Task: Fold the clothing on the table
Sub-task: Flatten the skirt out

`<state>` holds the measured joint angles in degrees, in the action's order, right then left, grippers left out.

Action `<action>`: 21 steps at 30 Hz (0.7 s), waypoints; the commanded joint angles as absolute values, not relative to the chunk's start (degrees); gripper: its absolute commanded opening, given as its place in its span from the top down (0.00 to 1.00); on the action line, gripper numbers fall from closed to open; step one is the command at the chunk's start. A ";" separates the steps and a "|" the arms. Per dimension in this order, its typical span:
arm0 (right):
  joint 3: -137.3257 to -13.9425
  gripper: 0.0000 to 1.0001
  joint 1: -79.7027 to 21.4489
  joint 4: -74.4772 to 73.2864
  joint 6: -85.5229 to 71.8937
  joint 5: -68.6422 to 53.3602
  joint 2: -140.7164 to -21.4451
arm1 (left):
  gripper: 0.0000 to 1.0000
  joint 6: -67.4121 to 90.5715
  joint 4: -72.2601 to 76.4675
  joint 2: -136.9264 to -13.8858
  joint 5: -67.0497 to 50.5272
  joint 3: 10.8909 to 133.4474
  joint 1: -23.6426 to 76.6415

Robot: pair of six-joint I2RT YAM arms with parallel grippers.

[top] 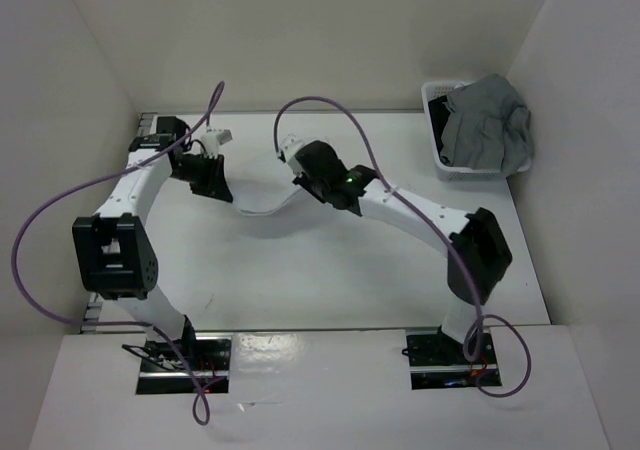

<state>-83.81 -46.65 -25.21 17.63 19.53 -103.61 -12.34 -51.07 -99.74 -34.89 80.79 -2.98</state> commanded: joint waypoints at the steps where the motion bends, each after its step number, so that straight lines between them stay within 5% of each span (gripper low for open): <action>1: -83.94 0.95 -46.32 -24.70 18.28 20.65 -93.27 | 1.00 -15.73 -53.61 -93.00 -38.06 83.49 -3.34; 21: -85.43 0.92 -46.32 -29.79 22.76 14.42 -65.31 | 0.95 -15.12 -50.81 -60.21 -41.13 88.24 -1.06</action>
